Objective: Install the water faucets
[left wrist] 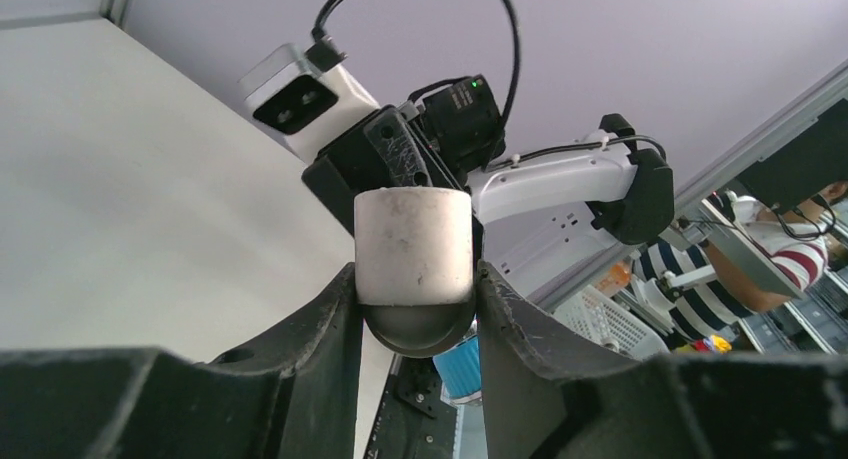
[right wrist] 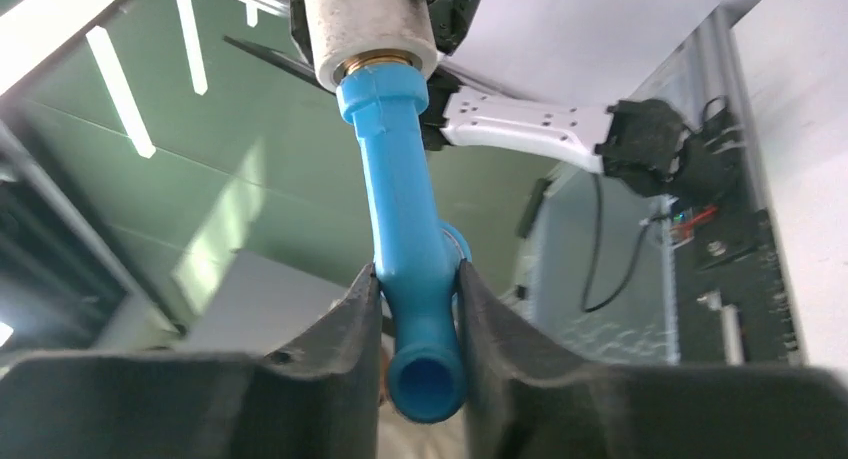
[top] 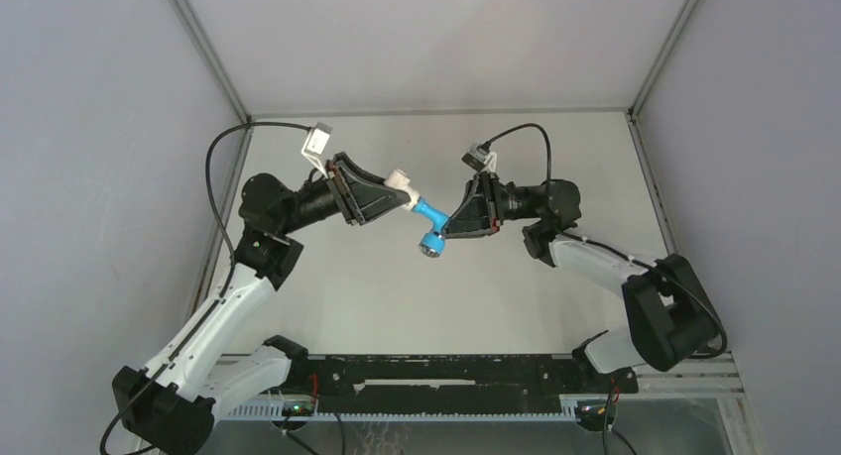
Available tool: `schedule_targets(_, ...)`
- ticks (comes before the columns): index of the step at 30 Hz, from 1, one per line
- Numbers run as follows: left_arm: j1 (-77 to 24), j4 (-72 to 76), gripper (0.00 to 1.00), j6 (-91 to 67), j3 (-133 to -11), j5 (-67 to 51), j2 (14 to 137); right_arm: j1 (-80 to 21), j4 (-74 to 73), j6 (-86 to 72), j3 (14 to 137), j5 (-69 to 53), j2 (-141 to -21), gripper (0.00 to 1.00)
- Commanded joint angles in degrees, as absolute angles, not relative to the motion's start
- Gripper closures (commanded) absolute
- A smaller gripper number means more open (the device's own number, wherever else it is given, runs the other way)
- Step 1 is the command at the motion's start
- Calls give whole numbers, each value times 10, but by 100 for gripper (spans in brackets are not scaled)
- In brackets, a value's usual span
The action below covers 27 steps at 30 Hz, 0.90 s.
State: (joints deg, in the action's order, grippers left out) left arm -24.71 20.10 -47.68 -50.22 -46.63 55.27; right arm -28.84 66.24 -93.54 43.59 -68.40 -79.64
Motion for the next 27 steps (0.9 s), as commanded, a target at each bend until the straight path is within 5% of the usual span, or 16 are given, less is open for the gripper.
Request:
schedule_targets(1, -263, 211, 100, -419, -494, -445, 537, -282, 830, -1174, 438, -620, -834, 57)
schedule_targets(3, -262, 172, 100, -416, -505, -424, 538, -277, 787, -1131, 432, -625, -823, 24)
schedule_targets(5, -261, 128, 100, -418, -525, -403, 541, -272, 639, -1018, 426, -627, -790, 2)
schedule_targets(10, -250, 112, 100, -480, -542, -388, 546, -237, 75, -611, 485, -553, -654, 0)
schedule_targets(17, -245, 56, 100, -504, -585, -366, 552, -189, -246, -354, 565, -426, -581, 0)
schedule_targets(22, -240, -15, 100, -526, -629, -339, 565, -320, -296, -124, 591, -115, -511, 0)
schedule_targets(27, -238, -77, 100, -534, -661, -312, 581, -533, -68, 147, 443, 126, -366, 0)
